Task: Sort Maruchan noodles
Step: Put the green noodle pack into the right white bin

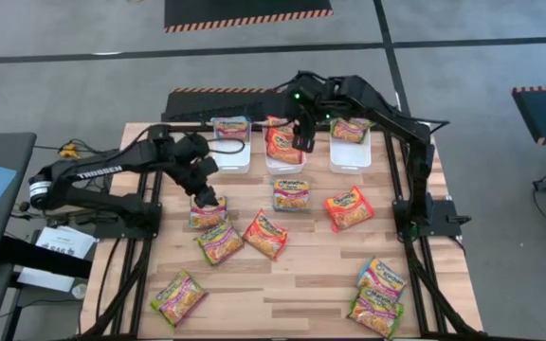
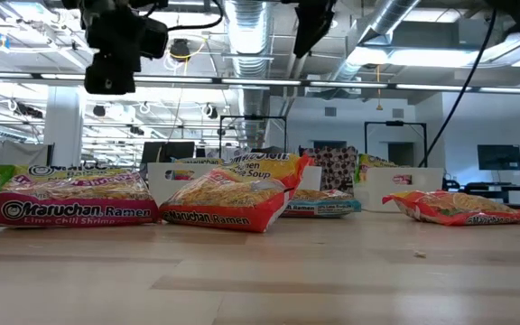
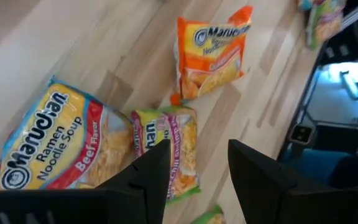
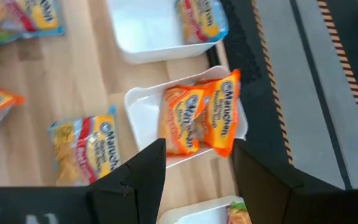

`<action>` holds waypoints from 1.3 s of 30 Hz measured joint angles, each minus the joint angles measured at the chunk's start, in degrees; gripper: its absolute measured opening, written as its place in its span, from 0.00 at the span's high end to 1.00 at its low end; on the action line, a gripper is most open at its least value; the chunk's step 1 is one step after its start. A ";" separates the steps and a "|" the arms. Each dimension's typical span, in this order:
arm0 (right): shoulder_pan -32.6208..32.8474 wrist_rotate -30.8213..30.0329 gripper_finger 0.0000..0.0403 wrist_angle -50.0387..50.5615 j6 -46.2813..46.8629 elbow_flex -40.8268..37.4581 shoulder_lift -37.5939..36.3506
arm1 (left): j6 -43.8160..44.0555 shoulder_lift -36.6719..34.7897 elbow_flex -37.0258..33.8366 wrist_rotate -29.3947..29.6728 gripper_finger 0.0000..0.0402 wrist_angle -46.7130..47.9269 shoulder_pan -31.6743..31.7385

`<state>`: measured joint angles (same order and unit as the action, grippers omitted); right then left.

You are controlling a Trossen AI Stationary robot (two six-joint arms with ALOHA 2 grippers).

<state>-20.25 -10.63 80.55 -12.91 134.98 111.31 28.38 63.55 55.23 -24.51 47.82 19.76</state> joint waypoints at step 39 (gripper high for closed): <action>8.88 0.06 0.48 4.25 2.45 0.00 -0.04 | 13.05 8.95 -21.82 6.38 0.64 -22.65 -13.65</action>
<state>-11.38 -10.57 84.79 -10.46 134.98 111.26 41.43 72.50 33.41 -18.13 25.17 6.10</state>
